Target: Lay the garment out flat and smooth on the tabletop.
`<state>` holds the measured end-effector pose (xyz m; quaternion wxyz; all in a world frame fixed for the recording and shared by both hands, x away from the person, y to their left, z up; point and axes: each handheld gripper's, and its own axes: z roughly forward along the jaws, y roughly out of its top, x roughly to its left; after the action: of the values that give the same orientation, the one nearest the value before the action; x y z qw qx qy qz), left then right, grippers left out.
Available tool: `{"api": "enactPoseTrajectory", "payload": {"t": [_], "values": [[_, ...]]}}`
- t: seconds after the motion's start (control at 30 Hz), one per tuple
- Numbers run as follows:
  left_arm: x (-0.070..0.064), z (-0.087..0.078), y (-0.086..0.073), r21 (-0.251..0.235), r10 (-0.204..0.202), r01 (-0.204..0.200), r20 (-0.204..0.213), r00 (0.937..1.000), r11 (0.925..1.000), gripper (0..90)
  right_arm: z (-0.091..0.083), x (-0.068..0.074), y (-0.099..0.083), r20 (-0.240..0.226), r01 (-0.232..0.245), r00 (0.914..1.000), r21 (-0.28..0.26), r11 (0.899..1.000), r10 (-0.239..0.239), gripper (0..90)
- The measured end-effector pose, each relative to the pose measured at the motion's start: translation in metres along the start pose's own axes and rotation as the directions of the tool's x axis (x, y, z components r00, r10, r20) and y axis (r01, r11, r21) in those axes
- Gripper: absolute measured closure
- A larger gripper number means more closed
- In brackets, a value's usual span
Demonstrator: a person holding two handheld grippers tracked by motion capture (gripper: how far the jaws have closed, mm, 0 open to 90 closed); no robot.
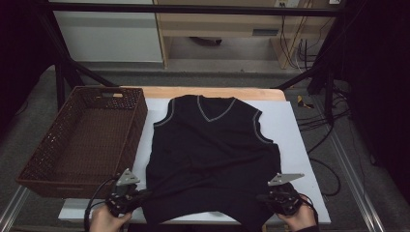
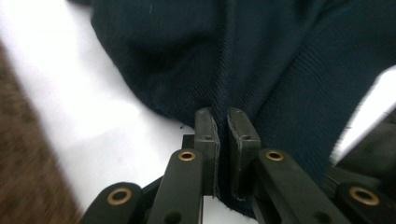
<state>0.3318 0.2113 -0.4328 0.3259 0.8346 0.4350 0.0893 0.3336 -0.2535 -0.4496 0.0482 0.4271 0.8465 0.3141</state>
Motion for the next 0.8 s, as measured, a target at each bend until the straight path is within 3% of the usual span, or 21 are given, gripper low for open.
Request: {"api": "enactPoseTrajectory", "payload": {"t": [0.1,0.17,0.23,0.37,0.43,0.53,0.6,0.67,0.7,0.8], "values": [[-0.001,-0.014,-0.004,-0.012,0.002,-0.002,0.036,0.9993,0.9999,82.1,-0.009,0.0,-0.004,-0.013,-0.01,0.9999,-0.002,1.0,0.01,84.4],[-0.004,-0.014,-0.003,-0.024,0.013,-0.013,0.028,0.9995,0.9996,73.0,-0.013,-0.001,-0.007,-0.05,-0.027,0.9984,0.019,0.999,0.028,70.9],[-0.008,-0.01,0.001,-0.036,0.032,-0.032,-0.001,0.9995,0.9989,53.6,-0.015,-0.004,-0.009,-0.017,-0.018,0.9997,-0.028,0.999,0.018,54.7],[-0.014,0.009,0.009,-0.038,0.065,-0.067,-0.055,0.9964,0.997,41.1,-0.015,-0.018,-0.01,0.099,-0.052,0.9931,-0.116,0.992,0.063,33.7],[-0.013,0.021,0.011,-0.025,0.064,-0.066,-0.066,0.9958,0.9975,40.8,-0.012,-0.025,-0.011,0.163,-0.058,0.9835,-0.13,0.99,0.079,31.5],[-0.007,0.039,0.008,0.019,0.047,-0.047,-0.025,0.9986,0.9987,42.2,-0.008,-0.037,-0.012,0.224,-0.073,0.9693,-0.134,0.988,0.102,29.7],[-0.006,0.044,0.005,0.042,0.03,-0.03,-0.015,0.9994,0.9987,46.5,-0.007,-0.044,-0.013,0.255,-0.1,0.958,-0.132,0.986,0.131,29.6],[-0.008,0.043,0.004,0.04,0.038,-0.038,-0.002,0.9993,0.9985,50.7,-0.004,-0.05,-0.014,0.283,-0.127,0.9468,-0.109,0.986,0.153,30.1],[-0.009,0.042,0.003,0.046,0.037,-0.038,0.008,0.9993,0.9982,55.9,-0.002,-0.051,-0.015,0.29,-0.129,0.9448,-0.099,0.987,0.152,30.7],[-0.016,0.043,0.002,0.061,0.084,-0.082,-0.025,0.9962,0.9948,69.1,0.003,-0.048,-0.016,0.286,-0.116,0.949,-0.08,0.99,0.134,38.1]]}}
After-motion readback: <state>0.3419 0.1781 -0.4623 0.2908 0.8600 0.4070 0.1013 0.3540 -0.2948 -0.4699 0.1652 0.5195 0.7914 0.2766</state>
